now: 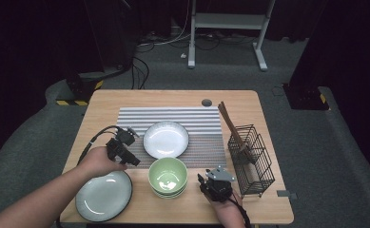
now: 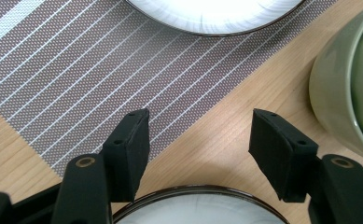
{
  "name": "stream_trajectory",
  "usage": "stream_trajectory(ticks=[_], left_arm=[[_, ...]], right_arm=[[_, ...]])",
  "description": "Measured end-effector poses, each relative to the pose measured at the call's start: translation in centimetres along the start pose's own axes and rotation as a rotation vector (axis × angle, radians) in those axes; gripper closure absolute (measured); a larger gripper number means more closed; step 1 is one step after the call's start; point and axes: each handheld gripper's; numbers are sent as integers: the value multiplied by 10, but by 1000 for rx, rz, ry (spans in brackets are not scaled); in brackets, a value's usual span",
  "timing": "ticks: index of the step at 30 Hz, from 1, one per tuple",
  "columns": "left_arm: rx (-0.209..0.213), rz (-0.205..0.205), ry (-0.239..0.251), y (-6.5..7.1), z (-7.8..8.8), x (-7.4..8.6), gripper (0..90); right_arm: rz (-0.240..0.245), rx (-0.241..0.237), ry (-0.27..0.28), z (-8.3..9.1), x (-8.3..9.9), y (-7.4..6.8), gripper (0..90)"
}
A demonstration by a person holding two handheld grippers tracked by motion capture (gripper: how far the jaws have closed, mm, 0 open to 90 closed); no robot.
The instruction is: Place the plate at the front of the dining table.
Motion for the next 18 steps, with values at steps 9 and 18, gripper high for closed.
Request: stream_trajectory(ticks=[9, 18], left_arm=[[98, 19, -64, -4, 9, -9, 397], [190, 42, -54, -7, 17, -10, 396]], right_arm=[[-1, 0, 0, 0, 0, 1, 601], [-11, 10, 1, 1, 1, 2, 602]])
Point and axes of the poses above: each handheld gripper's, and its own axes: z roughly backward along the jaws, x roughly out of its underside, y roughly to its right, and after that the axes turned 8 degrees about -x, right-handed
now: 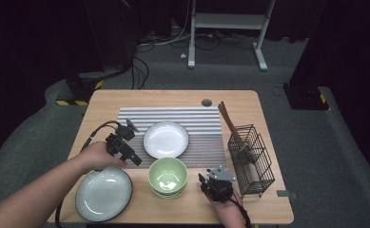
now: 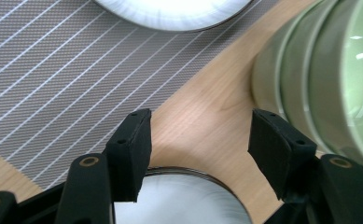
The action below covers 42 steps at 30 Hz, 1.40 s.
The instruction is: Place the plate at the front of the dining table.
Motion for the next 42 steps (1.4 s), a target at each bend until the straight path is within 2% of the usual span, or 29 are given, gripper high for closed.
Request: stream_trajectory(ticks=[3, 6, 12, 14, 24, 32, 42], left_arm=[[36, 11, 21, 0, 4, 1, 401], [62, 24, 35, 0, 8, 1, 404], [82, 26, 59, 3, 15, 3, 402], [68, 26, 58, 5, 17, 4, 402], [76, 1, 71, 15, 21, 2, 392], [73, -1, 92, 21, 23, -2, 378], [72, -42, 103, 37, 23, -11, 395]], right_arm=[[5, 6, 1, -1, 0, 1, 594], [-14, 12, -7, -2, 0, 3, 568], [-24, 34, -14, -3, 0, 4, 548], [-26, 37, -11, -3, 0, 4, 549], [-30, 42, -14, -4, 1, 4, 549], [-32, 47, -9, -3, 1, 5, 550], [-22, 47, -10, -3, 1, 7, 554]])
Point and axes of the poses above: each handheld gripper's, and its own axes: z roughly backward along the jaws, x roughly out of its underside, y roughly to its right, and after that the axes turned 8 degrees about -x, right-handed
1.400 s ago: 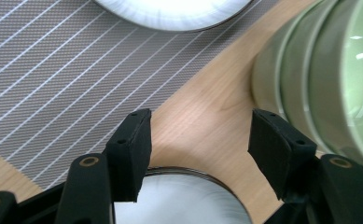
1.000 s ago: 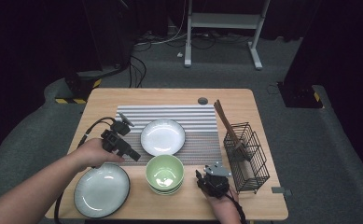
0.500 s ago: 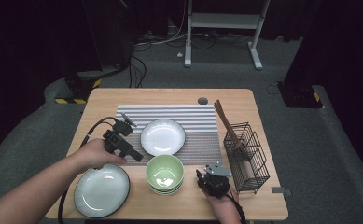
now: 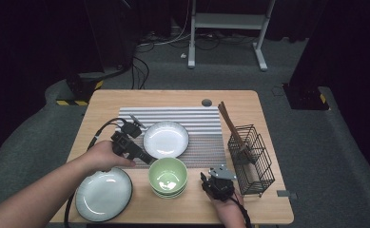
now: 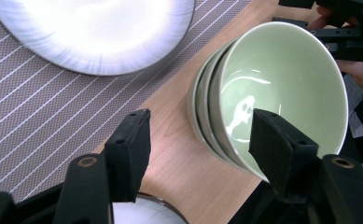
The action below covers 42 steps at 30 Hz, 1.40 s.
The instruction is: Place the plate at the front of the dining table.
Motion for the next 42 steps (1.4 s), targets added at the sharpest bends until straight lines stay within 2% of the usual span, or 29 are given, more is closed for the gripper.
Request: stream_trajectory(ticks=[8, 13, 18, 24, 28, 31, 35, 39, 42], left_arm=[[-15, -25, -16, 10, -9, -6, 441], [-23, -44, -42, 14, -15, -9, 484], [1, -53, -88, 16, -19, -13, 550], [-17, -53, -110, 16, -22, -19, 622], [-30, -72, -110, 19, -28, -19, 666], [-59, -84, -85, 22, -31, -17, 713], [-75, -90, -49, 24, -32, -14, 751], [-81, -95, -20, 27, -34, -11, 781], [-85, -97, -23, 28, -37, -8, 795]], right_arm=[[-8, -3, -2, 0, 0, 0, 555], [-6, -5, -3, 0, 0, -1, 556], [-3, -8, -3, -1, 0, -1, 557], [-2, -10, -1, 0, 0, -1, 558], [-1, -10, -1, 0, 0, -1, 558], [1, -9, -2, 0, 1, 0, 558], [0, -10, -2, 0, 1, 0, 558], [0, -11, -4, -1, 1, -1, 559], [2, -10, -5, -1, 1, 0, 559]])
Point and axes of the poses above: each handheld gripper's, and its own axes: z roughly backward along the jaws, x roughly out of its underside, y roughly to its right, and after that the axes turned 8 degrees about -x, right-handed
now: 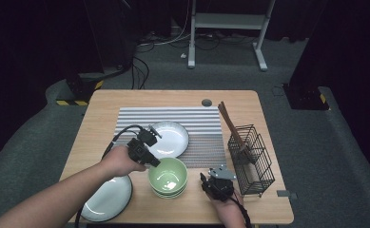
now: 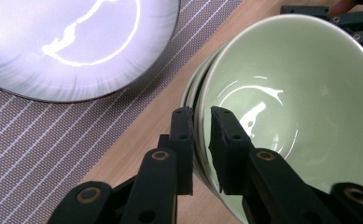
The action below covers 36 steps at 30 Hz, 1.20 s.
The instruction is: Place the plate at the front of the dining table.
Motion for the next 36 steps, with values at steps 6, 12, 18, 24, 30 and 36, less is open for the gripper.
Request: stream_trajectory(ticks=[6, 12, 18, 24, 30, 36], left_arm=[[-7, -11, 7, 0, 0, 1, 834], [-17, 0, 7, 2, 1, 1, 843], [-40, -7, 23, 5, 4, 0, 850], [-51, -23, 34, 7, 7, 0, 851], [-62, -25, 32, 9, 9, 0, 850], [-60, -19, 38, 8, 9, 1, 843]], right_arm=[[-8, -1, -1, 0, 0, 1, 559], [-8, -2, 0, 0, 0, 1, 561], [-8, -2, -2, 0, 0, 1, 562], [-8, -3, -4, 0, 0, 1, 564], [-11, -4, -2, 0, 1, 1, 564], [-9, -6, -3, 0, 1, 1, 564]])
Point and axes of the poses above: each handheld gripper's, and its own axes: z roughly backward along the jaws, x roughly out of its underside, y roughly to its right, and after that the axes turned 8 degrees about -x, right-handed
